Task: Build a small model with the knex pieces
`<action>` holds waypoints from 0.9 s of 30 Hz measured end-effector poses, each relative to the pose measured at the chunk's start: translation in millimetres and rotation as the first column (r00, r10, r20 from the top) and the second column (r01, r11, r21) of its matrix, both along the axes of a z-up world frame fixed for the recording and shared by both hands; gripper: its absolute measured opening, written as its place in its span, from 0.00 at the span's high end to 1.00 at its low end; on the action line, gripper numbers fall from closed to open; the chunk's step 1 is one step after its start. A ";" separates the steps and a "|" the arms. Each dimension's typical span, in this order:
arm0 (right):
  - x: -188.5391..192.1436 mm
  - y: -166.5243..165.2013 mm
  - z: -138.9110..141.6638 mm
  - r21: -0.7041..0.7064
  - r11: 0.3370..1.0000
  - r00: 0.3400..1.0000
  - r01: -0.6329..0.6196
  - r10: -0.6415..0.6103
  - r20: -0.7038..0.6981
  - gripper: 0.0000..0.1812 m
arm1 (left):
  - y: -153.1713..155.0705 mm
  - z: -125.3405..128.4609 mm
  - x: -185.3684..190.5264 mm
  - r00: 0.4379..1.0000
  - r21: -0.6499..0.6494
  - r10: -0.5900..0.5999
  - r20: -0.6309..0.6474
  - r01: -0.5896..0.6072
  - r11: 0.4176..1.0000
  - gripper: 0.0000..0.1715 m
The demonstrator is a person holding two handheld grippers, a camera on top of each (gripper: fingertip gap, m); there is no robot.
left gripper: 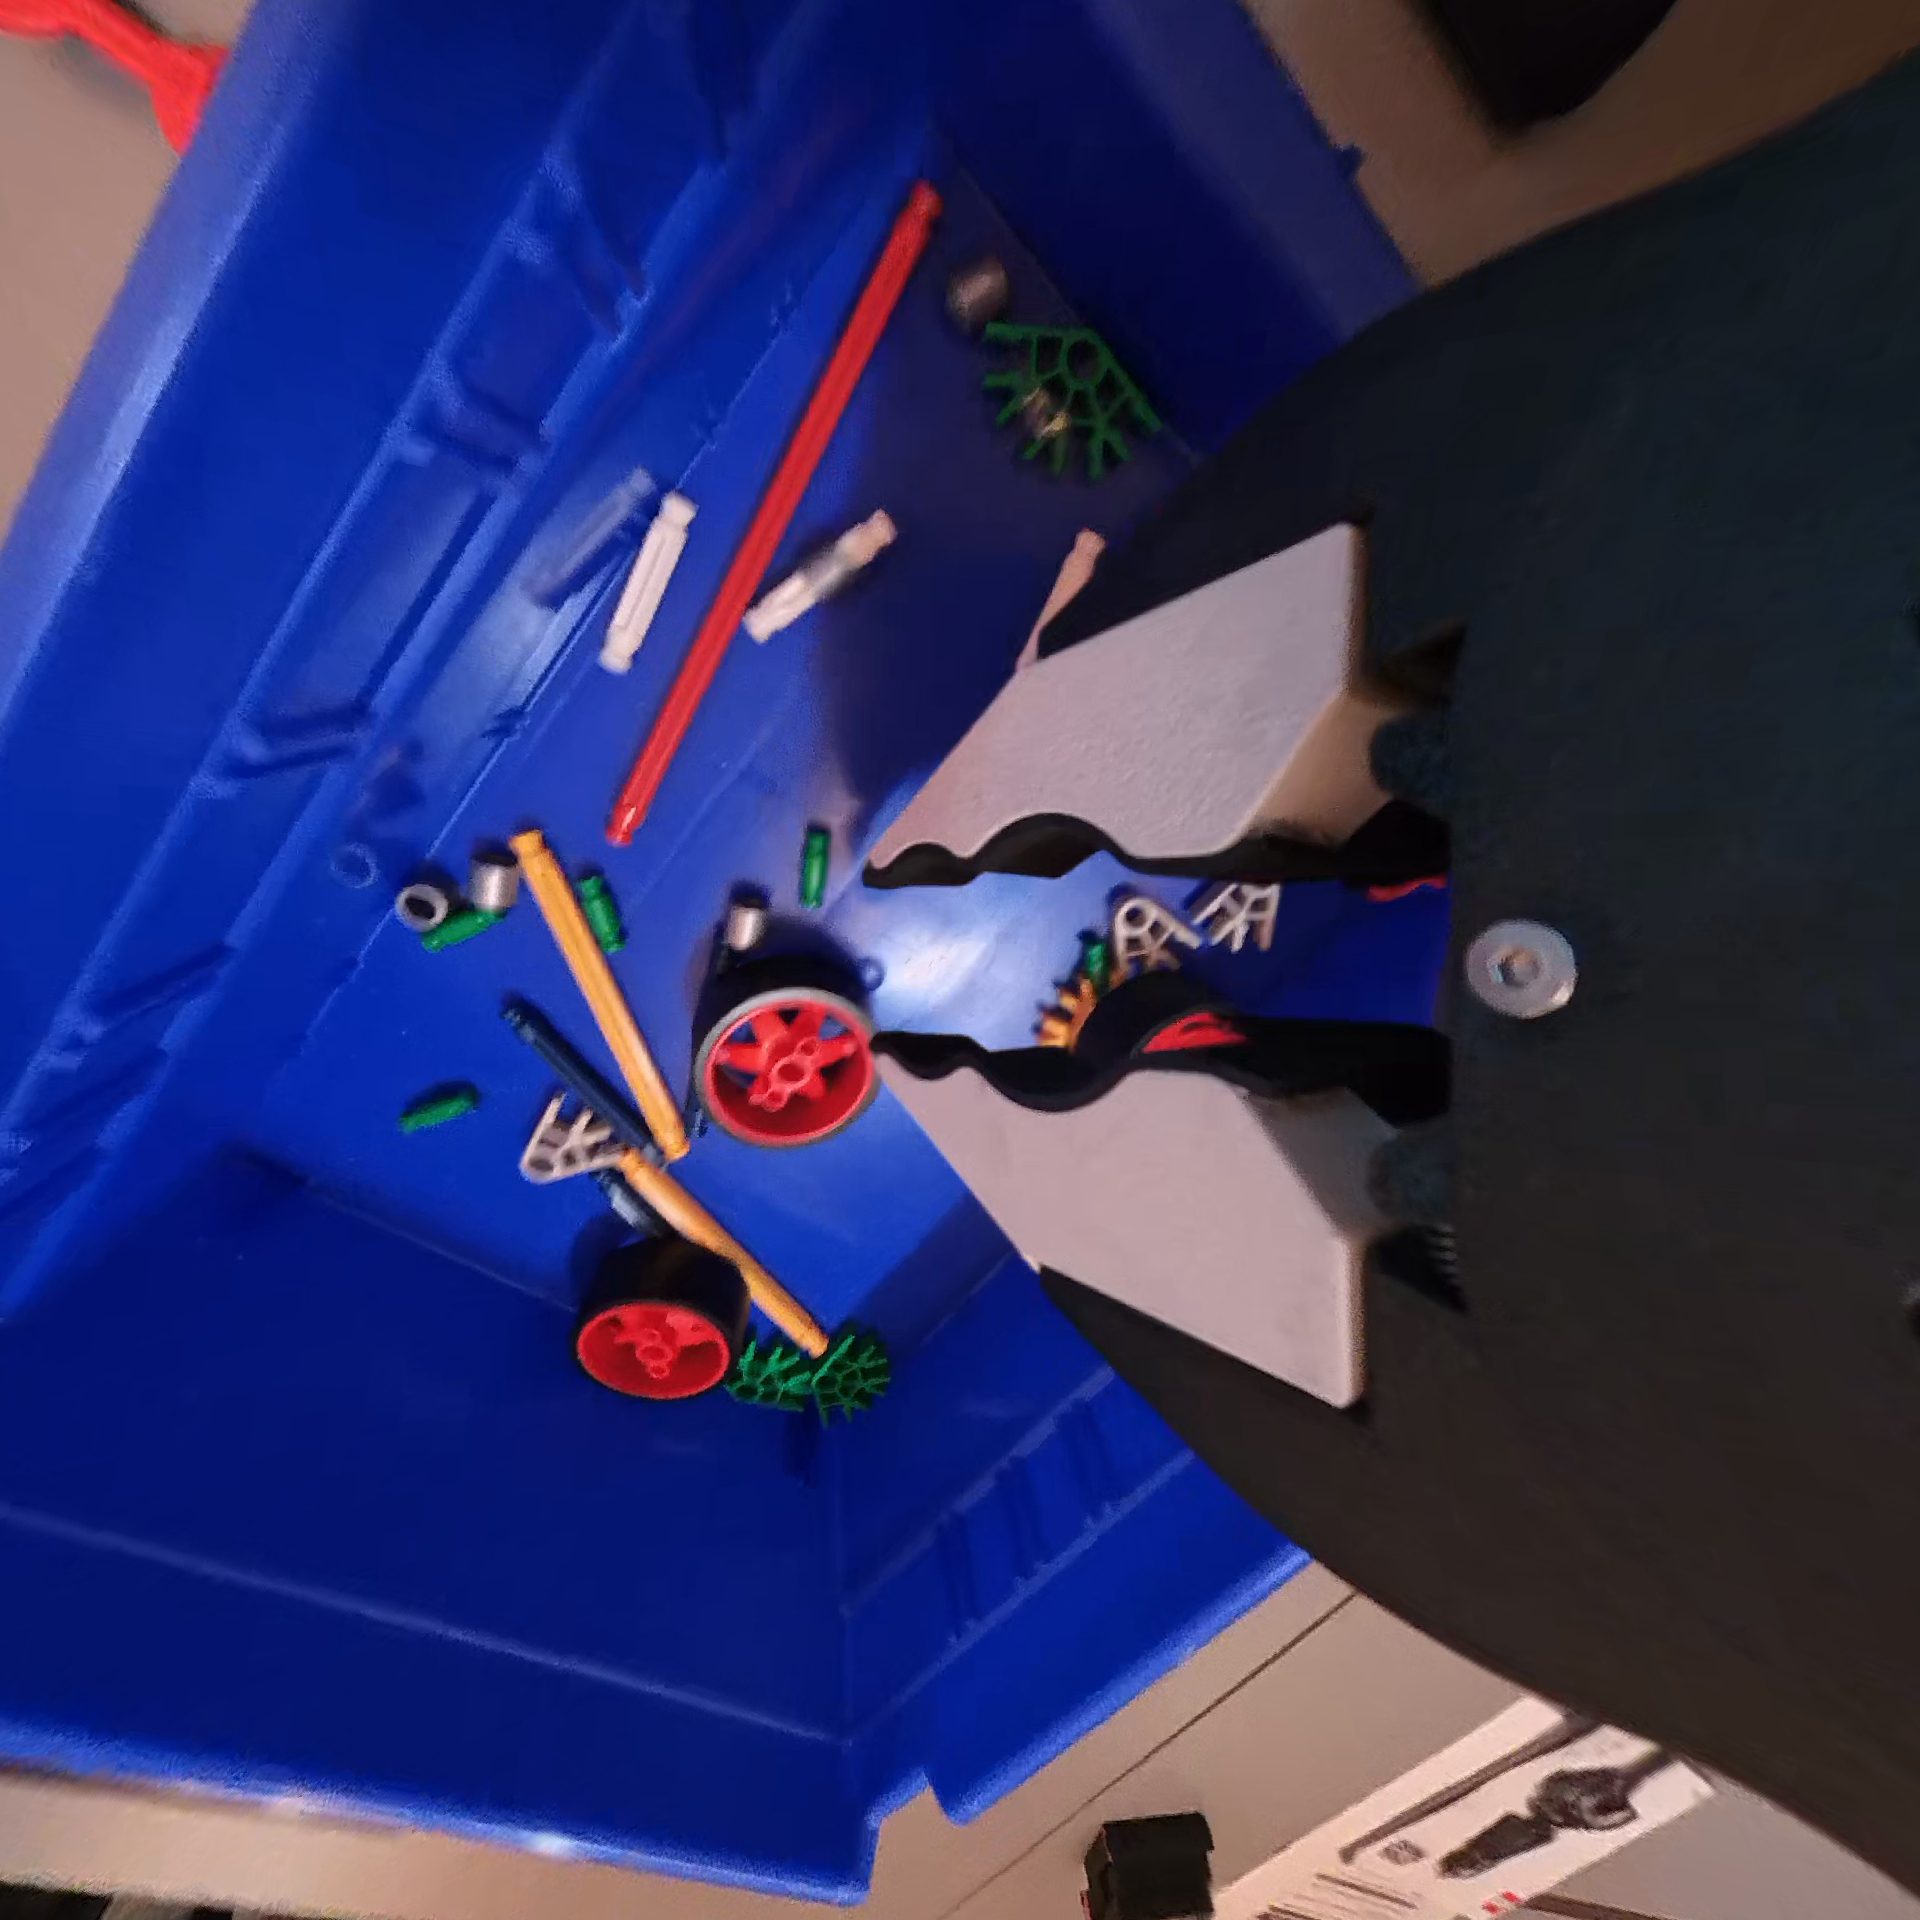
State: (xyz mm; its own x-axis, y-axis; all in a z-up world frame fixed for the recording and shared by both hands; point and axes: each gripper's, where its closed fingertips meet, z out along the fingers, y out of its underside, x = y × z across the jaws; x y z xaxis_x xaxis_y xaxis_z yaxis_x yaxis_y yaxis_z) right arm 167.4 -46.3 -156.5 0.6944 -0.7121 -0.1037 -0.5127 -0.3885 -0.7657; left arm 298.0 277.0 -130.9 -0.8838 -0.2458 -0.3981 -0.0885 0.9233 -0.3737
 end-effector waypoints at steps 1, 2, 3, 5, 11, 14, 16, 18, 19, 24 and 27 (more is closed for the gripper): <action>0.2 -0.6 0.2 0.002 1.000 1.000 0.003 -0.003 0.000 0.83 | 2.8 -2.2 -9.1 0.999 0.010 -0.016 -0.031 0.017 1.000 0.85; 0.5 -1.1 0.3 0.004 1.000 1.000 0.005 -0.005 -0.001 0.83 | 4.1 -4.7 -19.8 0.997 0.010 -0.038 -0.069 0.039 0.999 0.85; 0.6 -1.3 0.0 0.006 1.000 1.000 0.006 -0.006 -0.003 0.83 | 6.0 -7.5 -29.7 0.993 0.010 -0.050 -0.106 0.052 0.999 0.85; 0.5 -1.1 -1.1 0.004 1.000 1.000 0.005 -0.005 -0.007 0.83 | 8.6 -9.2 -42.8 0.988 0.000 -0.063 -0.141 0.063 0.998 0.86; -0.8 0.4 -1.8 -0.007 1.000 1.000 -0.004 0.004 -0.005 0.83 | 18.1 -21.3 -62.1 0.972 -0.005 0.027 -0.235 -0.029 1.000 0.93; -1.2 0.8 -1.0 -0.001 1.000 1.000 -0.007 0.007 -0.005 0.83 | 16.1 -21.1 -63.4 0.954 -0.039 0.061 -0.293 -0.076 0.996 0.91; -2.1 1.5 -0.7 0.004 1.000 1.000 -0.011 0.011 -0.006 0.83 | 18.5 -22.4 -62.6 0.948 -0.009 0.077 -0.309 -0.083 0.996 0.86; -2.6 1.8 -1.0 0.006 1.000 1.000 -0.013 0.013 -0.009 0.83 | 20.2 -22.5 -64.5 0.938 0.022 0.067 -0.340 -0.063 0.998 0.83; -3.1 2.1 -0.9 0.008 1.000 1.000 -0.015 0.015 -0.011 0.83 | 18.0 -22.4 -67.1 0.929 0.026 0.047 -0.366 -0.041 0.999 0.83; -4.9 2.9 0.7 0.014 1.000 1.000 -0.024 0.024 -0.007 0.83 | 1.7 -25.0 -60.6 0.929 0.057 -0.005 -0.370 0.028 0.998 0.83; -4.7 2.5 1.5 0.016 1.000 1.000 -0.021 0.021 -0.004 0.83 | 17.0 -27.4 -57.6 0.939 0.142 0.055 -0.340 -0.007 0.990 0.85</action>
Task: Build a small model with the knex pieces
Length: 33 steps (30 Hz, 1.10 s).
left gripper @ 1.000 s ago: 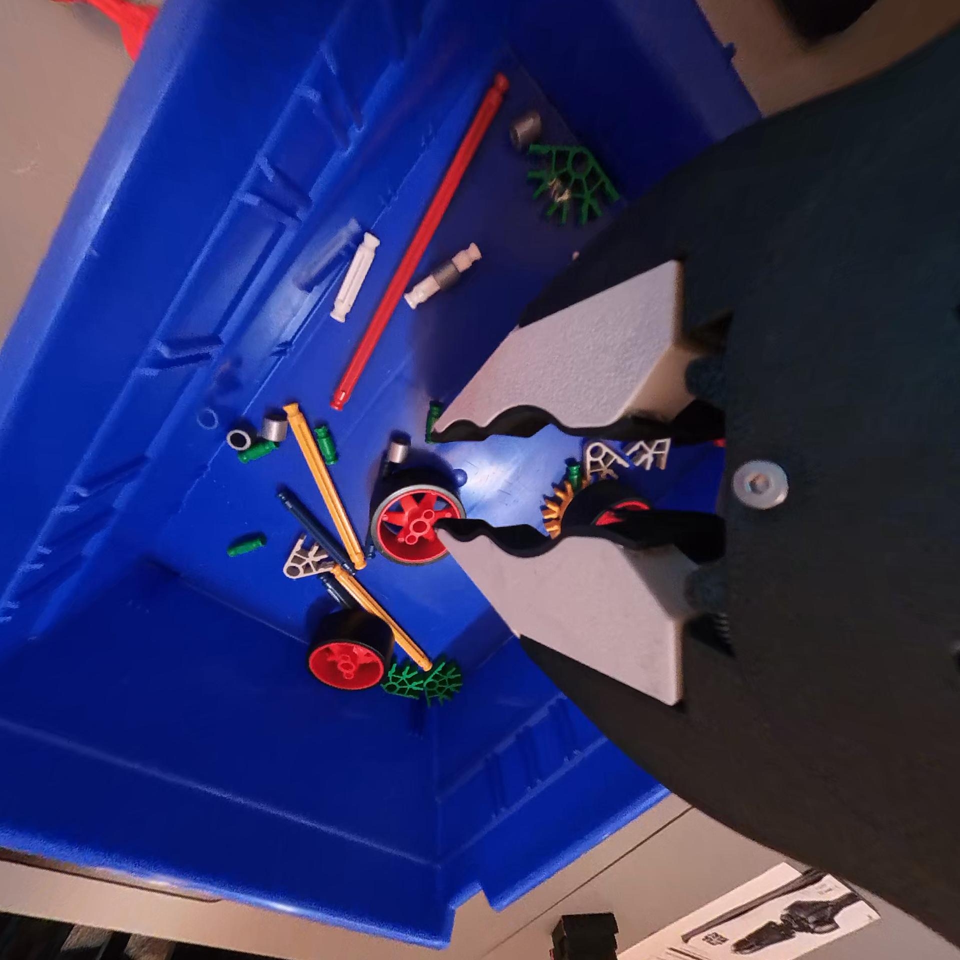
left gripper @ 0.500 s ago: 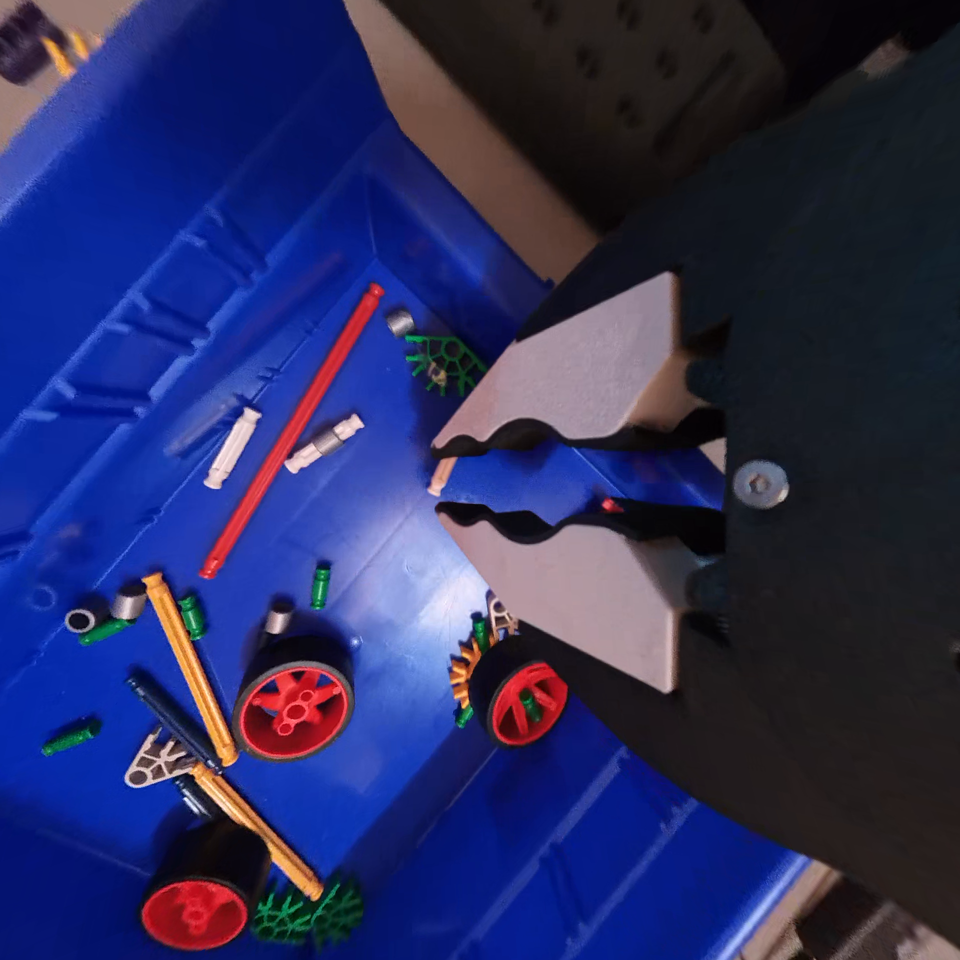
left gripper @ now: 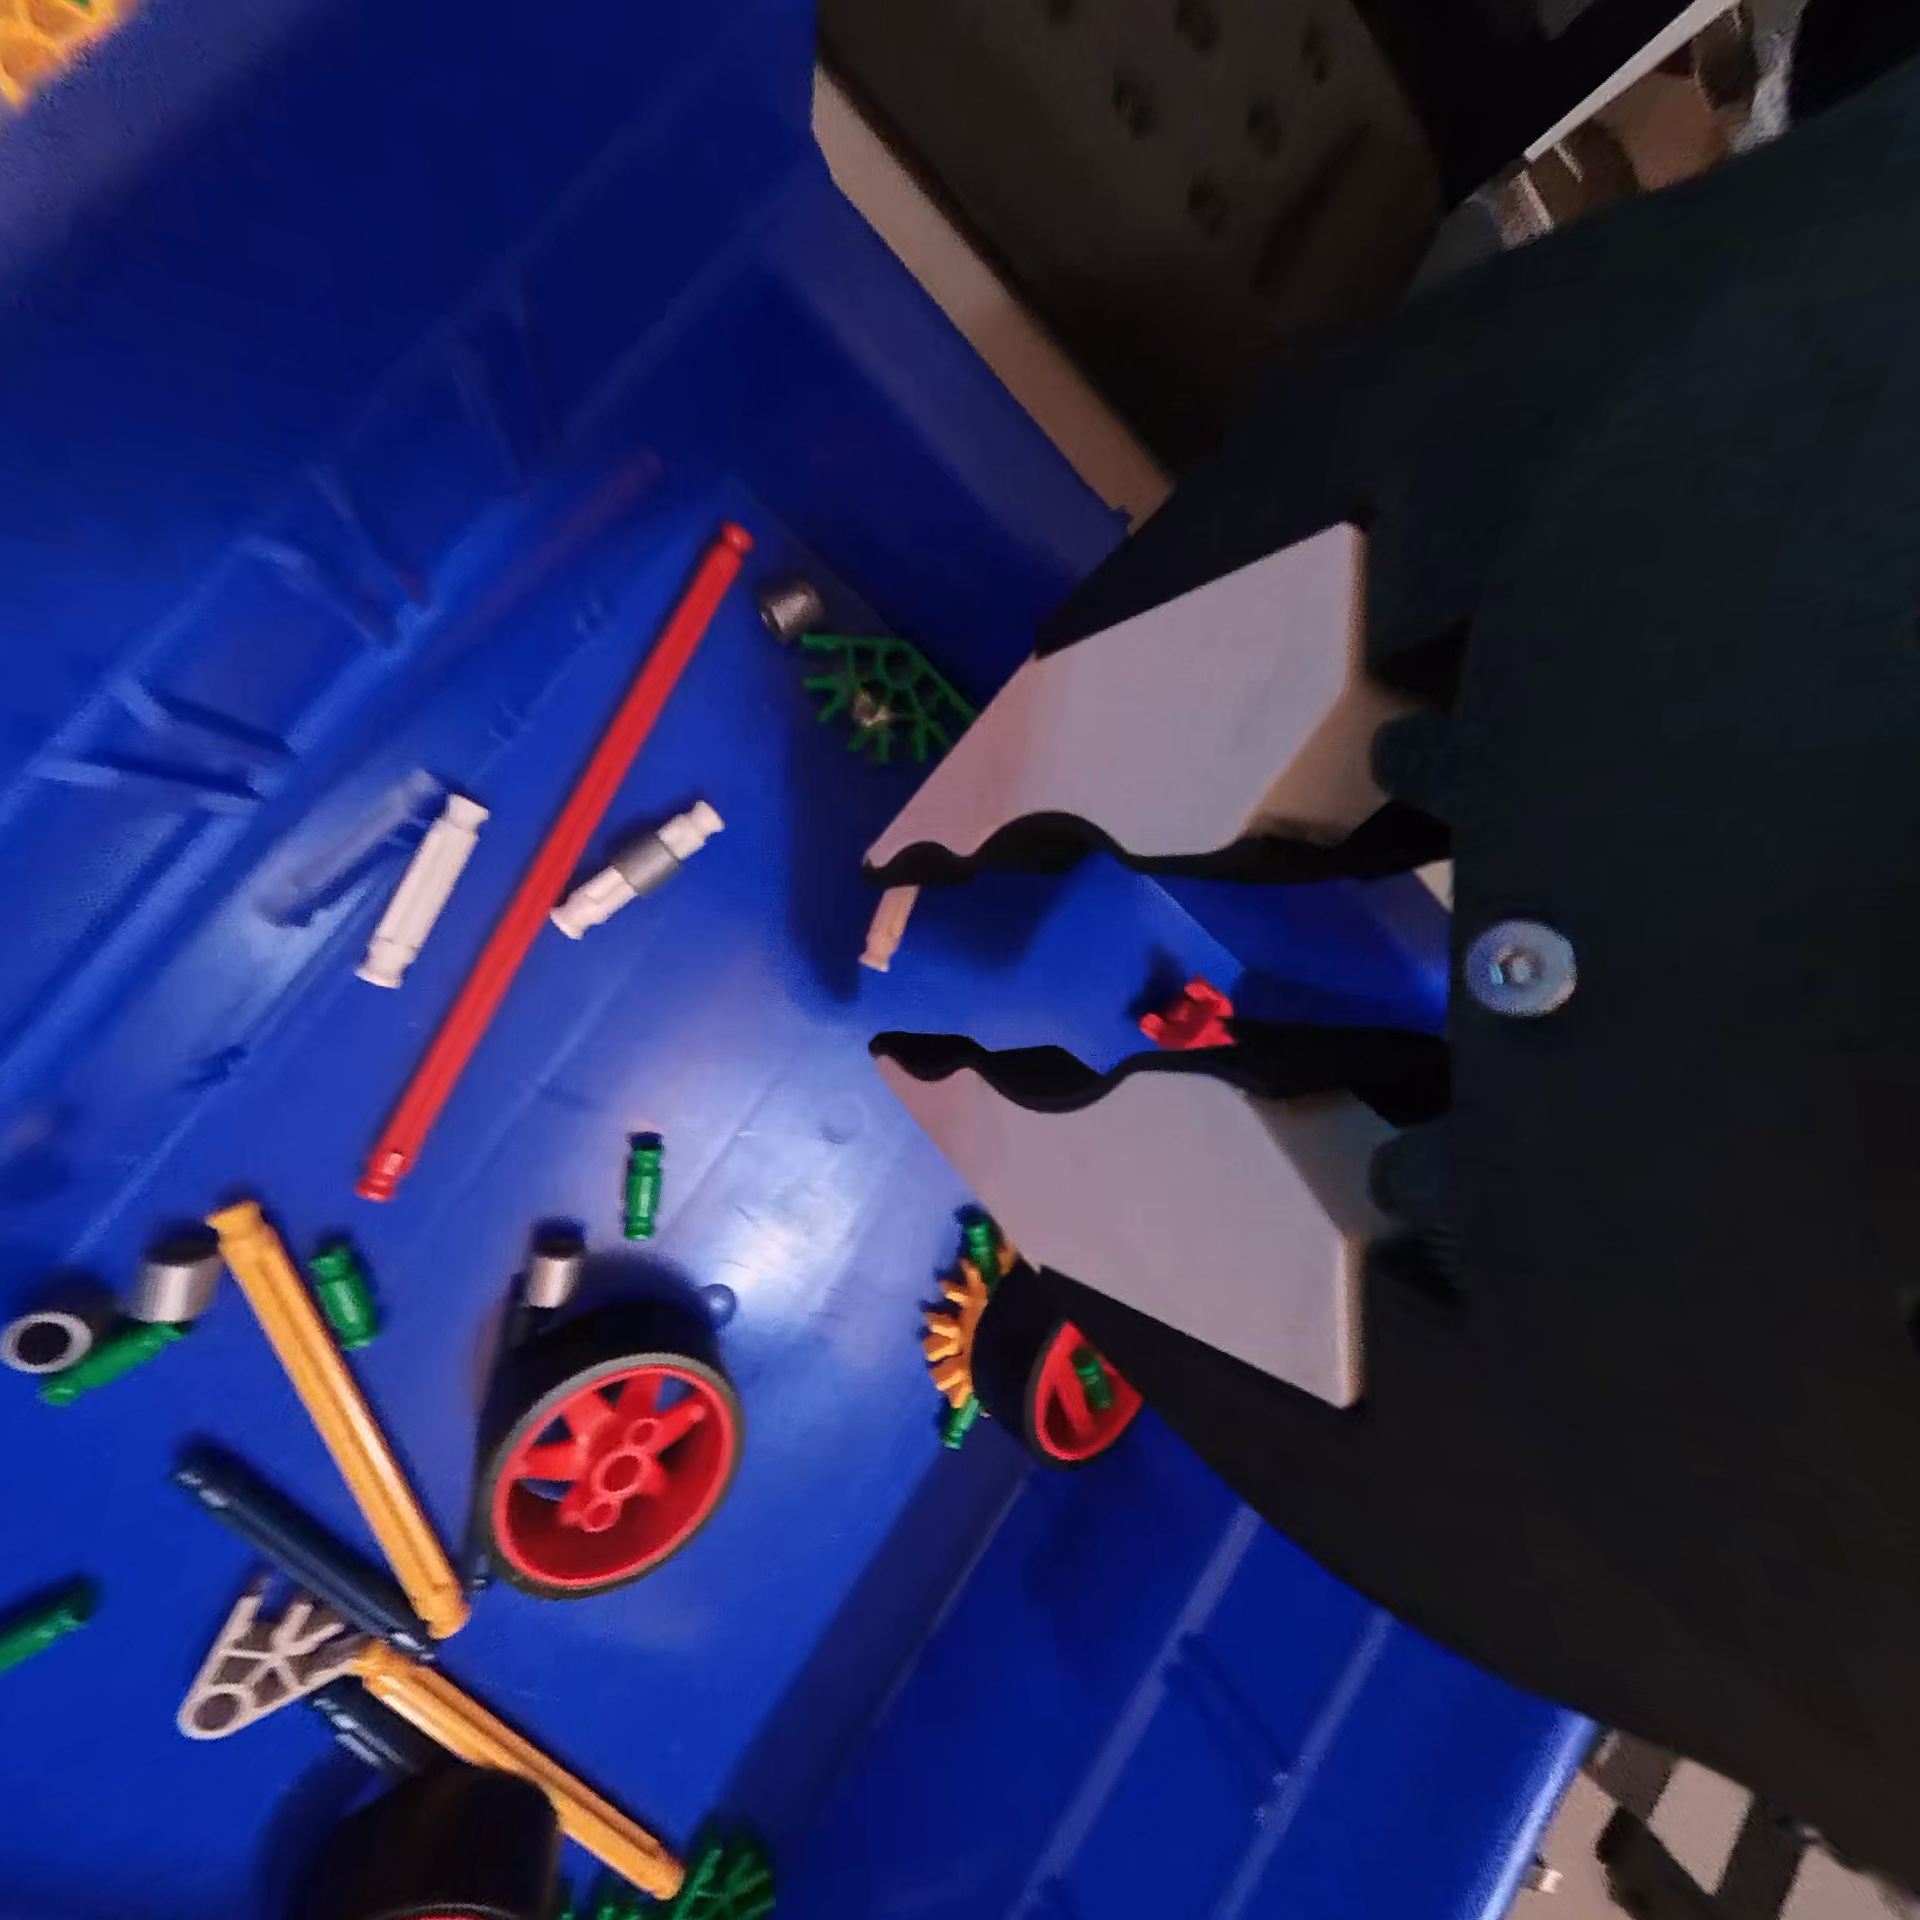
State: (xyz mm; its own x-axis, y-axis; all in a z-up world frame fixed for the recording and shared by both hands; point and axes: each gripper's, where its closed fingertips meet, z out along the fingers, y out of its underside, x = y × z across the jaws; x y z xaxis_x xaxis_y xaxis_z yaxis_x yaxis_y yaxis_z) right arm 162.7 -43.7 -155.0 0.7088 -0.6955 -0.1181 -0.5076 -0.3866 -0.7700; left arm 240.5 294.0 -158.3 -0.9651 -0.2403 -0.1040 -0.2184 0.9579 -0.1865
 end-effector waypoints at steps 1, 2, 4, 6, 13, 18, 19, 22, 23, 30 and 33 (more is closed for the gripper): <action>0.1 0.0 -0.3 0.000 1.000 1.000 0.001 -0.001 -0.001 0.83 | 4.5 0.4 -0.1 1.000 0.015 0.013 0.005 -0.013 1.000 0.85; 0.2 0.0 -0.7 0.000 1.000 1.000 0.001 -0.001 -0.003 0.83 | 7.1 1.2 -1.5 1.000 0.019 0.019 0.002 -0.019 1.000 0.85; 0.3 0.3 -2.2 -0.002 1.000 1.000 0.000 0.000 -0.009 0.83 | 5.9 2.3 -5.6 0.999 0.000 0.035 -0.027 -0.035 0.999 0.87; 0.1 0.6 -3.0 -0.002 1.000 1.000 -0.001 0.001 -0.014 0.83 | 5.5 0.2 -11.3 0.997 0.004 0.031 -0.067 -0.030 1.000 0.87; -1.8 1.5 0.9 0.013 1.000 1.000 -0.005 0.005 -0.009 0.83 | -0.8 -13.9 -7.4 0.992 0.040 0.072 -0.106 -0.068 0.997 0.90; -2.8 0.6 5.1 0.014 1.000 1.000 -0.007 0.007 0.004 0.83 | -5.6 -14.0 -9.6 0.995 0.026 0.062 -0.081 -0.060 0.998 0.96; -3.1 0.2 6.4 0.016 1.000 1.000 -0.008 0.007 0.009 0.83 | -5.4 -13.8 -9.4 0.996 0.019 0.060 -0.069 -0.059 0.998 0.97; -3.4 -2.3 11.0 0.019 1.000 1.000 -0.001 0.001 0.024 0.83 | -5.9 -11.8 -4.9 0.997 -0.016 0.078 -0.013 -0.078 0.997 0.98; -3.0 -3.0 13.1 0.021 1.000 0.999 0.002 -0.003 0.032 0.83 | -6.9 -8.9 -1.6 0.996 -0.037 0.088 0.010 -0.088 0.995 0.98; 0.8 -7.0 36.4 0.013 0.999 0.989 0.033 -0.034 0.145 0.85 | -27.6 63.1 16.1 0.956 -0.291 0.155 0.249 -0.079 0.954 0.98; -2.3 -4.3 65.8 0.075 0.997 0.972 0.033 -0.049 0.230 0.88 | -66.9 121.3 3.0 0.915 -0.470 0.122 0.385 0.081 0.879 0.98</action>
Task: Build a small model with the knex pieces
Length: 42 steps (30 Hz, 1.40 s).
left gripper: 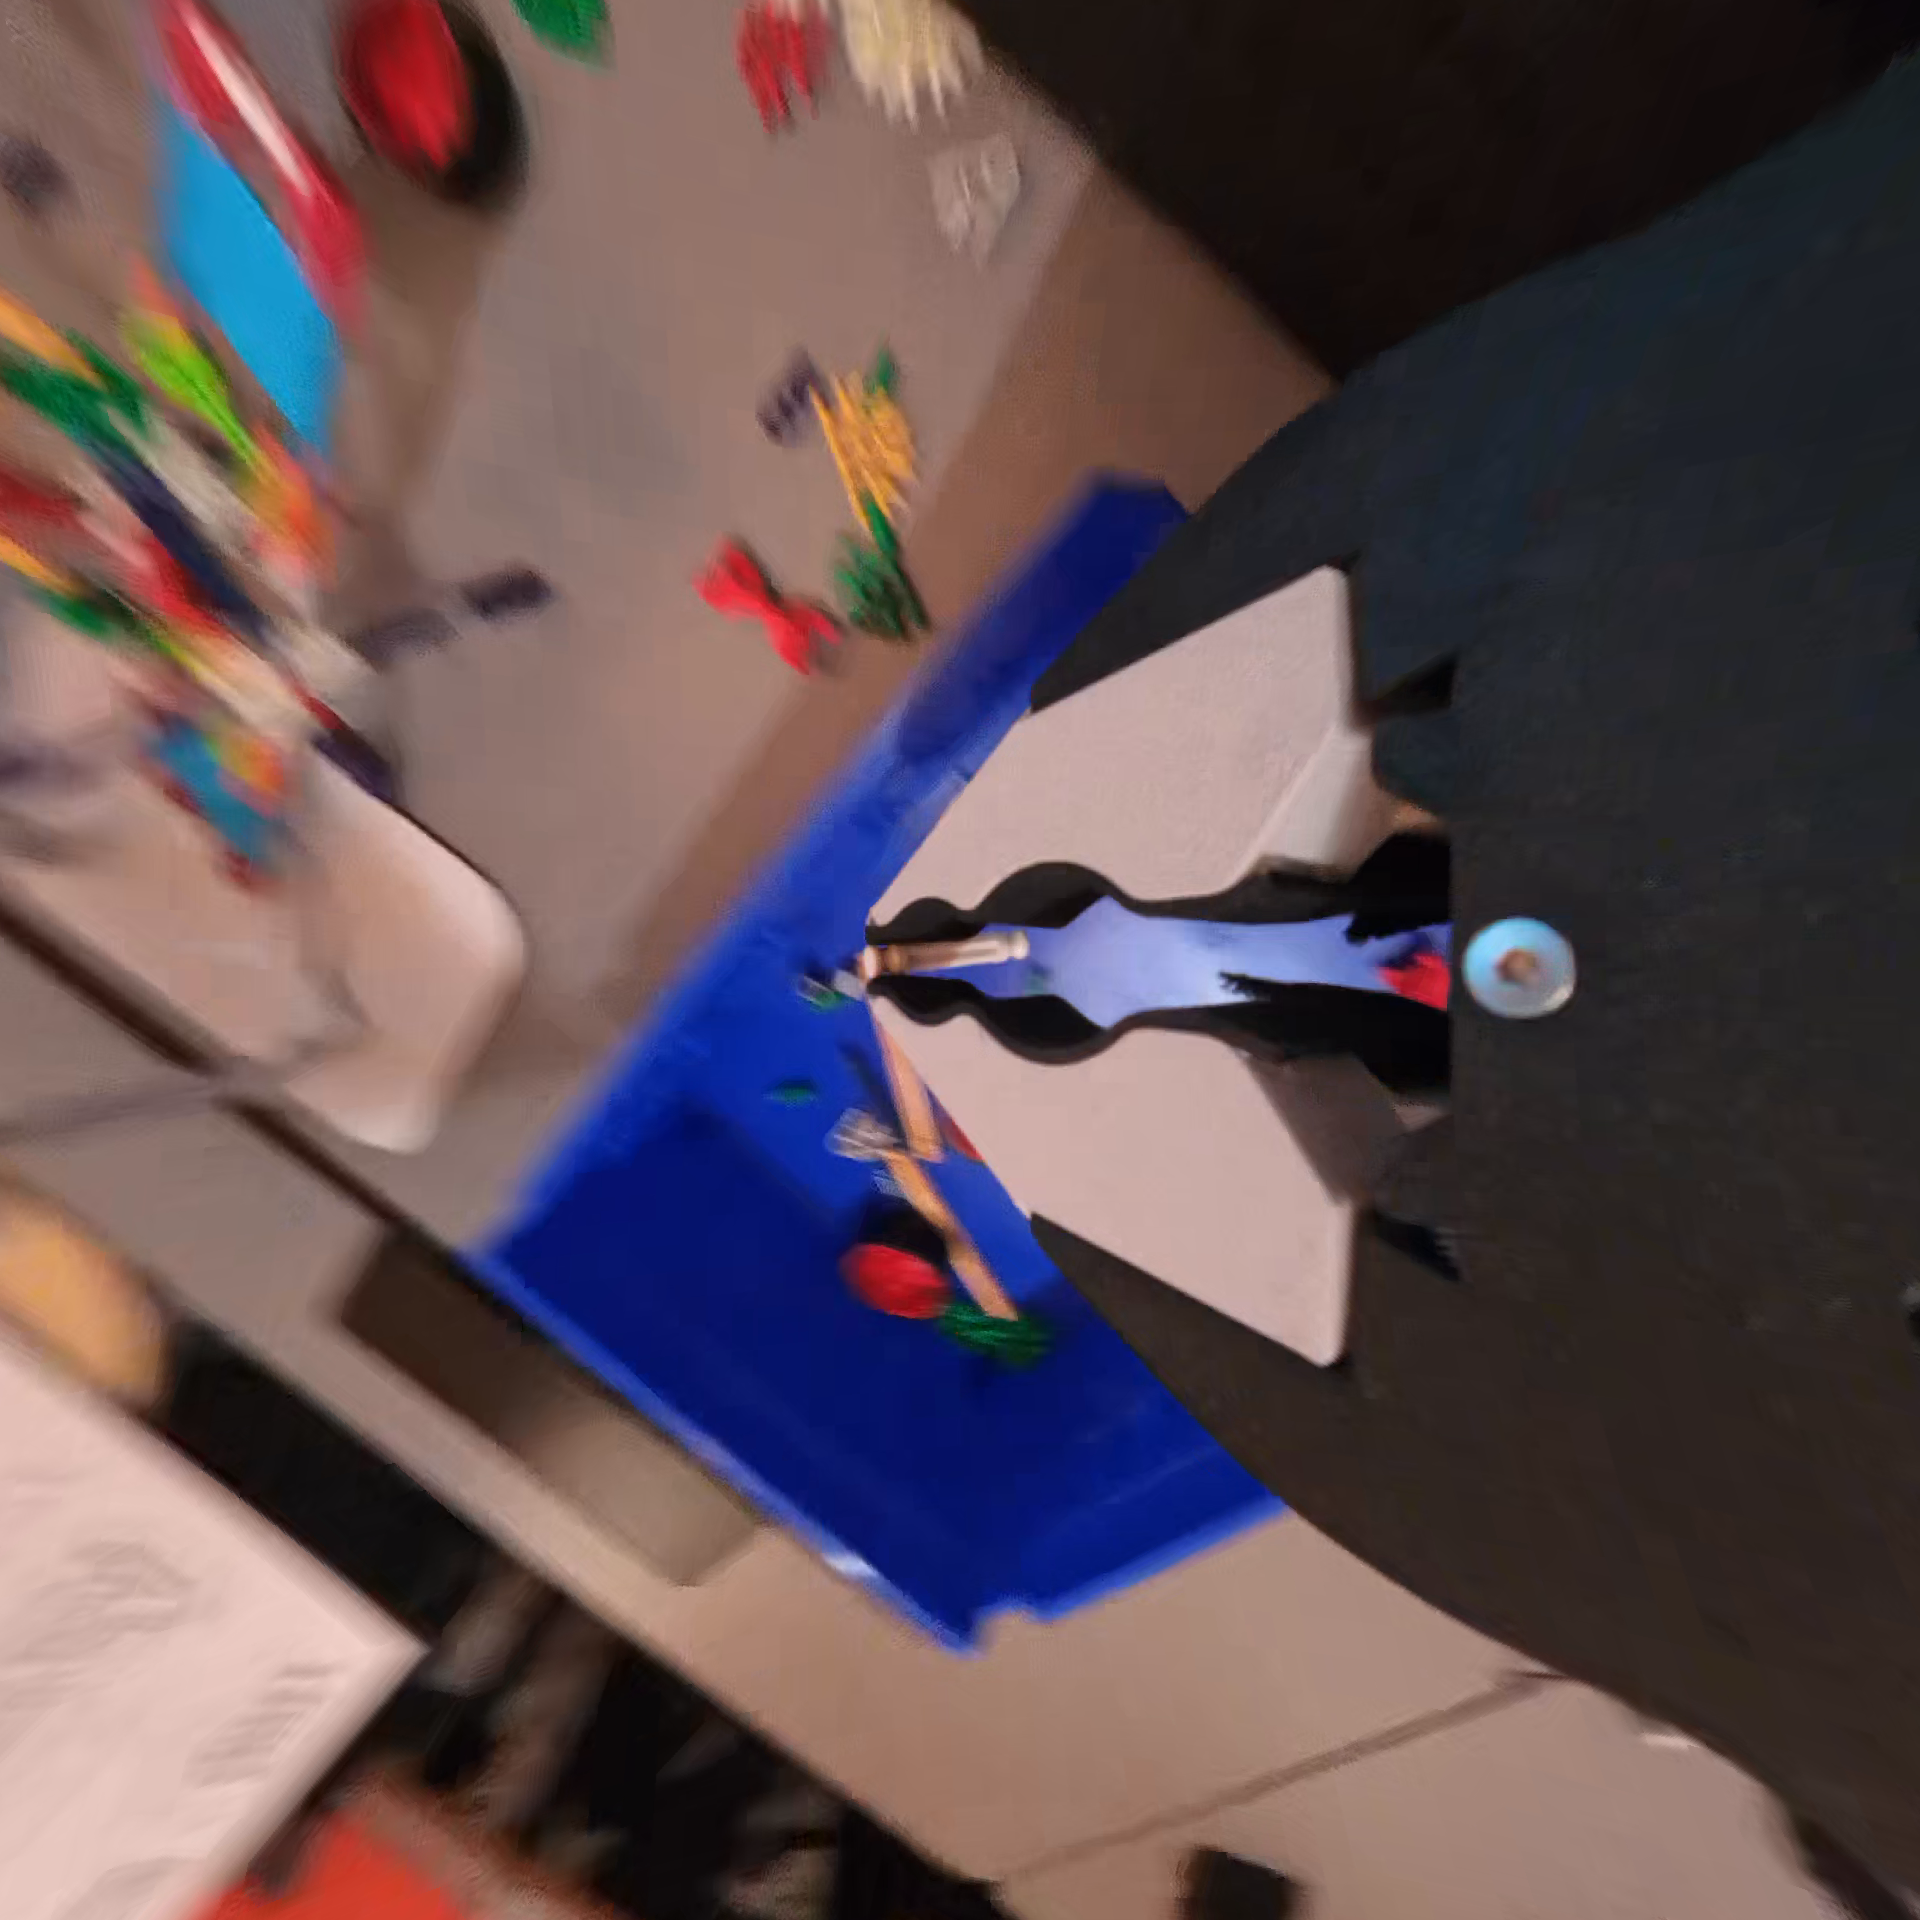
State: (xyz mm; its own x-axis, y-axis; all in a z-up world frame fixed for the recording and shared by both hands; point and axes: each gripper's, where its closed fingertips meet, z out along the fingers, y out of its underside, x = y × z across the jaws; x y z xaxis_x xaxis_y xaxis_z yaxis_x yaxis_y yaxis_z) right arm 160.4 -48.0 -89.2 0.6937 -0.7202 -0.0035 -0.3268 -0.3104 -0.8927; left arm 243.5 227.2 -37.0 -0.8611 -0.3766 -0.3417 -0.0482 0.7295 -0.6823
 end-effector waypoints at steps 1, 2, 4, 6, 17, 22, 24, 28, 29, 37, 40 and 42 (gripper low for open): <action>-2.9 3.6 11.2 0.031 0.999 1.000 -0.011 0.010 0.029 0.89 | -18.6 12.7 -14.4 0.997 -0.047 -0.068 0.028 0.069 0.996 0.98; -7.5 9.0 21.2 0.066 0.997 0.999 -0.033 0.030 0.045 0.89 | -34.5 23.4 -22.5 0.993 -0.070 -0.091 0.082 0.097 0.993 0.98; -18.9 23.5 41.3 0.138 0.986 0.994 -0.092 0.082 0.077 0.90 | -70.7 34.5 -47.4 0.955 -0.055 -0.207 0.212 0.223 0.973 0.98; -31.3 40.4 59.4 0.177 0.972 0.983 -0.156 0.134 0.129 0.90 | -110.5 38.0 -73.2 0.917 -0.083 -0.284 0.280 0.318 0.944 0.98; -35.5 60.3 81.5 0.383 0.912 0.988 -0.146 0.116 0.100 0.87 | -211.7 23.3 -120.1 0.568 0.185 -0.409 0.714 0.410 0.893 0.98; -42.6 63.2 79.7 0.396 0.898 0.981 -0.192 0.169 0.093 0.91 | -224.9 24.3 -123.7 0.505 0.219 -0.415 0.757 0.403 0.889 0.98; -43.6 62.1 78.4 0.393 0.899 0.981 -0.196 0.175 0.088 0.90 | -227.5 22.8 -124.5 0.492 0.231 -0.423 0.761 0.404 0.885 0.98; -50.3 63.1 82.9 0.398 0.882 0.967 -0.251 0.217 0.130 0.94 | -230.1 27.4 -131.0 0.439 0.223 -0.429 0.789 0.446 0.867 0.98; -50.7 63.0 83.5 0.392 0.883 0.965 -0.258 0.218 0.144 0.95 | -230.1 28.2 -131.6 0.428 0.228 -0.432 0.794 0.450 0.864 0.98; -54.9 61.0 87.4 0.333 0.900 0.952 -0.282 0.220 0.213 0.99 | -228.5 32.4 -138.6 0.436 0.173 -0.422 0.795 0.503 0.847 0.98; -54.5 60.1 84.9 0.324 0.903 0.953 -0.283 0.226 0.202 0.99 | -227.9 31.7 -138.4 0.465 0.132 -0.399 0.790 0.508 0.851 0.96; -54.4 58.4 83.5 0.321 0.903 0.954 -0.284 0.232 0.192 0.99 | -226.8 32.0 -138.2 0.489 0.102 -0.385 0.783 0.509 0.855 0.94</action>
